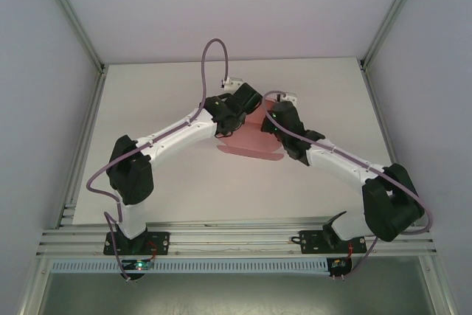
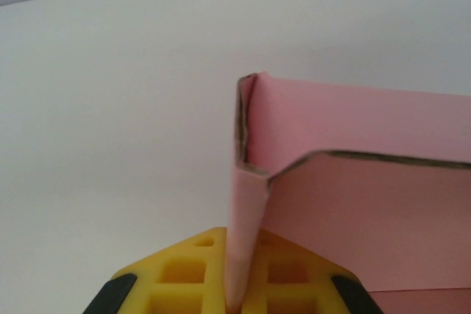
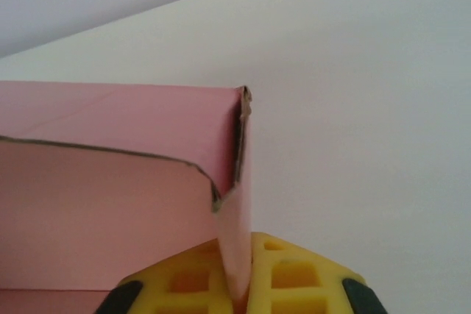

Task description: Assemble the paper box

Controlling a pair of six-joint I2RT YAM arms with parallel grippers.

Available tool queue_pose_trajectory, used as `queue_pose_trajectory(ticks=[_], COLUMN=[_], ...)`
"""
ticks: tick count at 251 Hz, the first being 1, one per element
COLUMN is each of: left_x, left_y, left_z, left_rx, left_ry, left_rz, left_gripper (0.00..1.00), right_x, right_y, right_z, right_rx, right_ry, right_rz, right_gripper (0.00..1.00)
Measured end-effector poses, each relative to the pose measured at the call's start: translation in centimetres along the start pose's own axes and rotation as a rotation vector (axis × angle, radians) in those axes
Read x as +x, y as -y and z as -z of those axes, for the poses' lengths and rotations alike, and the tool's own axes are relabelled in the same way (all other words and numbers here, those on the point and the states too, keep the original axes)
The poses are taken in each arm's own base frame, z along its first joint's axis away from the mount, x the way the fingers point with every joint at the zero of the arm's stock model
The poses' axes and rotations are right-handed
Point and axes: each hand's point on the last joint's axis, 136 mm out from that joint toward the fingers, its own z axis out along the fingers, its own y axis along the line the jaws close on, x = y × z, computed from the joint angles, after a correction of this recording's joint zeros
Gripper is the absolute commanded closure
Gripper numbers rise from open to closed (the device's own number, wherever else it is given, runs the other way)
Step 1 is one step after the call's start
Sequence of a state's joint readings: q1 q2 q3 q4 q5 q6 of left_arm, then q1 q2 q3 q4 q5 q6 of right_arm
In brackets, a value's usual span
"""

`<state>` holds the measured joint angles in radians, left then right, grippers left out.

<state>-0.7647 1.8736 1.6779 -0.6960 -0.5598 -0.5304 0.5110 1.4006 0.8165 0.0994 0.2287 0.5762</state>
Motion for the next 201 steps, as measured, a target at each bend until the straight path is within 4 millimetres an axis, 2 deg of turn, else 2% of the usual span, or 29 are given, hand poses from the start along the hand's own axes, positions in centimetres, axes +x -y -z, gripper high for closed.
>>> queue_pose_trajectory(ticks=[20, 36, 54, 65, 72, 75, 81, 84, 112, 147, 177, 201], left_x=[1.0, 1.5, 1.4, 1.1, 0.8, 0.7, 0.5, 0.4, 0.1, 0.2, 0.6, 1.7], left_y=[0.7, 0.6, -0.3, -0.9, -1.3, -1.3, -1.5, -1.6, -1.6, -1.4, -1.3, -1.6], left_z=[-0.3, -0.6, -0.8, -0.7, -0.7, -0.7, -0.6, -0.6, -0.2, -0.2, -0.3, -0.6], left_rx=[0.066, 0.106, 0.119, 0.119, 0.116, 0.117, 0.116, 0.116, 0.131, 0.149, 0.182, 0.231], left_ry=[-0.023, -0.037, -0.044, -0.040, -0.035, -0.033, -0.028, -0.026, -0.015, -0.016, -0.026, -0.054], left_rz=[-0.041, -0.053, -0.056, -0.059, -0.059, -0.059, -0.061, -0.063, -0.118, -0.225, -0.326, -0.460], left_gripper=[1.00, 1.00, 1.00, 1.00, 1.00, 1.00, 1.00, 1.00, 1.00, 1.00, 1.00, 1.00], right_x=[0.3, 0.5, 0.4, 0.3, 0.1, 0.1, 0.0, 0.0, -0.2, -1.6, -3.2, -3.8], right_y=[0.5, 0.2, -1.3, -2.3, -3.1, -3.4, -3.9, -4.1, -5.6, -5.6, -4.1, -1.6], right_z=[-0.3, -0.4, -0.2, 0.1, 0.4, 0.5, 0.7, 0.8, 2.3, 5.5, 8.5, 10.7], right_rx=[-0.091, -0.162, -0.267, -0.327, -0.372, -0.388, -0.419, -0.430, -0.521, -0.519, -0.442, -0.340], right_ry=[-0.013, -0.036, -0.058, -0.064, -0.068, -0.071, -0.073, -0.075, -0.086, -0.050, 0.025, 0.083], right_rz=[-0.038, -0.052, -0.064, -0.068, -0.071, -0.078, -0.076, -0.079, -0.062, -0.048, -0.023, -0.006], right_gripper=[0.76, 0.62, 0.60, 0.53, 0.41, 0.32, 0.05, 0.02, 0.01, 0.01, 0.02, 0.01])
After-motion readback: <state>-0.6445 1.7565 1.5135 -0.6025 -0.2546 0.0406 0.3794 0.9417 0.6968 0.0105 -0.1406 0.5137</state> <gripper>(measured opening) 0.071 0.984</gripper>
